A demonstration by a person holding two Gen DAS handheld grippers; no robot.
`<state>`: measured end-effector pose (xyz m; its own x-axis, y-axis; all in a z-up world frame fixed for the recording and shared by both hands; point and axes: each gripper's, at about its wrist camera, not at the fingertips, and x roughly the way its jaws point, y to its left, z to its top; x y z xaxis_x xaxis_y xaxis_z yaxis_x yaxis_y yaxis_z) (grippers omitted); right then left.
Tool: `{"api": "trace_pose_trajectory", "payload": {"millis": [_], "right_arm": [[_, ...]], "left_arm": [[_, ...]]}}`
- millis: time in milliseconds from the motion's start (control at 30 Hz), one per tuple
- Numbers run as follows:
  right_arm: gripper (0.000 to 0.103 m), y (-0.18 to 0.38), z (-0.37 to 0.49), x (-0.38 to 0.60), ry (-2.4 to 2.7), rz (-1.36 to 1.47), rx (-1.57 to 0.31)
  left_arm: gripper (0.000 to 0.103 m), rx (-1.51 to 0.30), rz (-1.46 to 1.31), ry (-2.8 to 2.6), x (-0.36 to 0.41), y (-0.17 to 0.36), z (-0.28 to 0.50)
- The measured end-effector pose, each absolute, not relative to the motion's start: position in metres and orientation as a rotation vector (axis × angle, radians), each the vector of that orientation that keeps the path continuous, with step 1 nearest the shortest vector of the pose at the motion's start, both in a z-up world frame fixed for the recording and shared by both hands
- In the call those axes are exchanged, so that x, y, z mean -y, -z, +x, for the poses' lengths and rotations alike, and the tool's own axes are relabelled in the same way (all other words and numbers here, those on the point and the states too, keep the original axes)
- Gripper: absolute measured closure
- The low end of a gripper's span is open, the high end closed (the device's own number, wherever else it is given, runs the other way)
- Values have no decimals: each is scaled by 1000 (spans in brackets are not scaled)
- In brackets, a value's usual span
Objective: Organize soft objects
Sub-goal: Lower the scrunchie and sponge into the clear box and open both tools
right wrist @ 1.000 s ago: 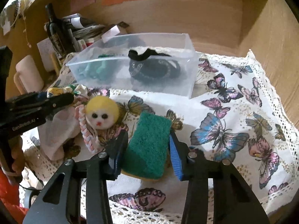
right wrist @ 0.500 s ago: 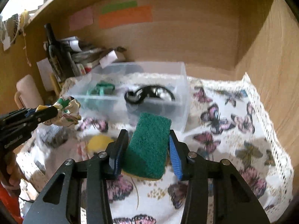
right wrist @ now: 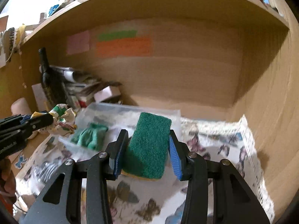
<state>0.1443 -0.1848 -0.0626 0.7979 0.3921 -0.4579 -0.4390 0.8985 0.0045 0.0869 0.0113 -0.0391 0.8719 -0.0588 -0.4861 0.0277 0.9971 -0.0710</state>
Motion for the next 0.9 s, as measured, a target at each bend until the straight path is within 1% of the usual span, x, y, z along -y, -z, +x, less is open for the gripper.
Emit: {"api": "trace_pose_trajectory", "payload": {"millis": [167,333,900], "right_arm": [[64,61,167,172,-469,-115,-477],[64,65,184,152,-494,-149,-508],[64,109,216,116,-540,-248,-666]], "left_arm": [[87,-510,-23,25,-12,31,114],[87,-554,-33,51,-12,34,137],[87,-757,-43,73,-14,84,199]]}}
